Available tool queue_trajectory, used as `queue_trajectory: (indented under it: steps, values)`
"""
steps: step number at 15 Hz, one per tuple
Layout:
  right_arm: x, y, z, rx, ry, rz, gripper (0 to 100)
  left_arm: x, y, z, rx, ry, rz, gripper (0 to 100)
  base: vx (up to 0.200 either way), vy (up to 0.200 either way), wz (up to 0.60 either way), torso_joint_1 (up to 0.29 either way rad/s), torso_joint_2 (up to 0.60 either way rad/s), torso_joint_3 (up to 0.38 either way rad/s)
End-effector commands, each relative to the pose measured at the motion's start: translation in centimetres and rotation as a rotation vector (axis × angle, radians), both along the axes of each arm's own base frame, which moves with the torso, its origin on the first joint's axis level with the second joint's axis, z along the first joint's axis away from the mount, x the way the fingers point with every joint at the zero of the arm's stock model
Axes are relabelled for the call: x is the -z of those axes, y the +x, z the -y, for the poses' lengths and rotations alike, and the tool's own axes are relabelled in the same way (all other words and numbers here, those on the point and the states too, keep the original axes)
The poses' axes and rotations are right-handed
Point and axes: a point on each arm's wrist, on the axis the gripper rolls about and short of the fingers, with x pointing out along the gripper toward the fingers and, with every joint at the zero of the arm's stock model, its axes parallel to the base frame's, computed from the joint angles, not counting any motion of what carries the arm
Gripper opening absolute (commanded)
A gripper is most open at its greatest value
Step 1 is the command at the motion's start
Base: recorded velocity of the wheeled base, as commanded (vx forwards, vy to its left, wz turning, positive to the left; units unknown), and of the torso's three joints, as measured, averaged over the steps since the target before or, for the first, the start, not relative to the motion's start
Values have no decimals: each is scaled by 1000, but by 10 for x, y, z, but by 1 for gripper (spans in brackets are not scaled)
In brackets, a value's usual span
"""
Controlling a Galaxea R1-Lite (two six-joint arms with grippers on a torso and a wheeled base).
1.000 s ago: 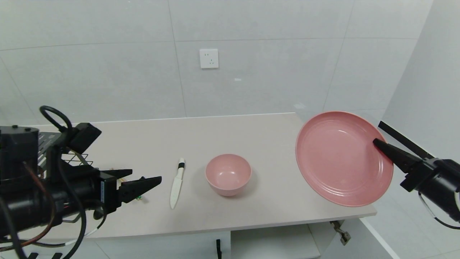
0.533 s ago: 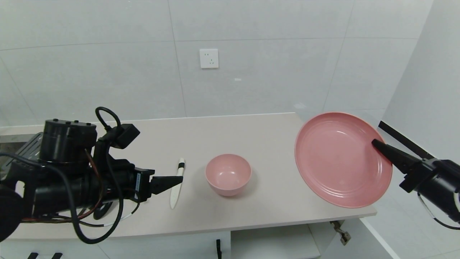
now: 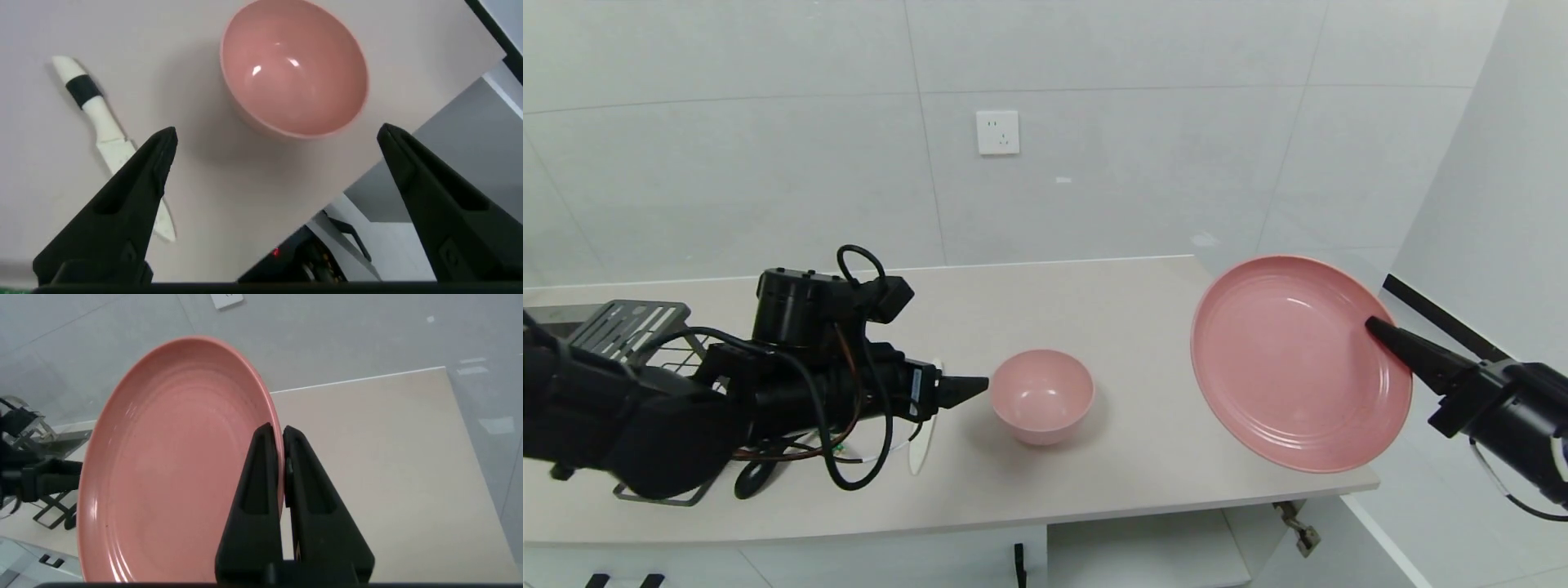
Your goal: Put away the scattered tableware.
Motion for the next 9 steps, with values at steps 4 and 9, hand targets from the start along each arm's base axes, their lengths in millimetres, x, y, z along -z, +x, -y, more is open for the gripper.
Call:
queue_trajectory:
  steps: [4,9]
  values:
    - [1,0,0,-2,0,-3,0,46,39,18,25,53,-31,100,0,0,0,0,0,0]
    - [1,0,-1,-8,-1,-5,0,61,70,31,10,70,-15,100,0,0,0,0,0,0]
